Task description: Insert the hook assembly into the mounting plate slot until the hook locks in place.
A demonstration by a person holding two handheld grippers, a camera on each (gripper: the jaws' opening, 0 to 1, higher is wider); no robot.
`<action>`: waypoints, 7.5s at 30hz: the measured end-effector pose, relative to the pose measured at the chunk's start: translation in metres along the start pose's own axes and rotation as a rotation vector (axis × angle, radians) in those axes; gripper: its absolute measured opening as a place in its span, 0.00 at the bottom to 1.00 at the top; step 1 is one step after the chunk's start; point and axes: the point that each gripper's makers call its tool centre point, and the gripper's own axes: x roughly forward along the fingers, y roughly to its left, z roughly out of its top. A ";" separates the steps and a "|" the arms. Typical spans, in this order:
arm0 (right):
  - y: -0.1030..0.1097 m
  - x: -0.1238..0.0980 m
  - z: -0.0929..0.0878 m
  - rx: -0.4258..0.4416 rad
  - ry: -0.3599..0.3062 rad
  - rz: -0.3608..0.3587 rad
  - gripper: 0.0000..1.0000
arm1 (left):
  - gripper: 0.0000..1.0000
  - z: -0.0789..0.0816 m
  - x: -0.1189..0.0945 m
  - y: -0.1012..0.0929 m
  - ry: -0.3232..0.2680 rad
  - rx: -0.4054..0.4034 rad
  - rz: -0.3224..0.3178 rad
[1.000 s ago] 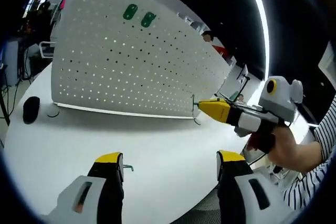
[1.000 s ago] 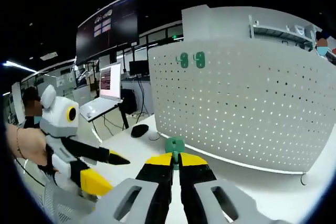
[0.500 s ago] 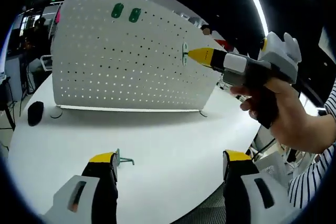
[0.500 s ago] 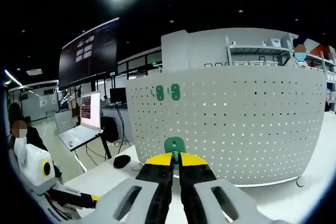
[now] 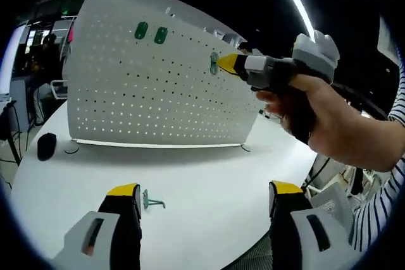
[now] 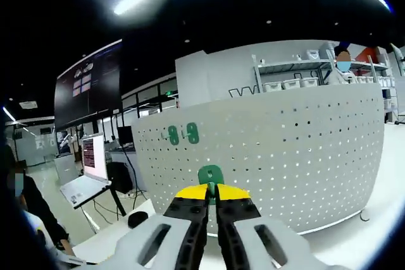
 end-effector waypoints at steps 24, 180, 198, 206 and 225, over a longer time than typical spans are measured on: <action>-0.002 0.070 0.033 0.020 -0.096 -0.117 0.01 | 0.90 -0.003 -0.003 0.008 -0.018 0.038 0.027; -0.052 -0.175 -0.154 -0.394 0.599 0.275 0.34 | 0.77 -0.038 -0.001 0.006 0.157 0.065 0.017; -0.017 -0.171 -0.212 -0.382 0.742 0.448 0.32 | 0.76 -0.041 0.000 0.015 0.174 0.045 0.049; 0.014 -0.144 -0.235 -0.394 0.774 0.573 0.25 | 0.76 -0.040 -0.003 0.022 0.166 0.021 0.076; 0.064 -0.058 -0.266 -0.493 0.793 0.740 0.15 | 0.75 -0.037 -0.004 0.026 0.149 0.013 0.094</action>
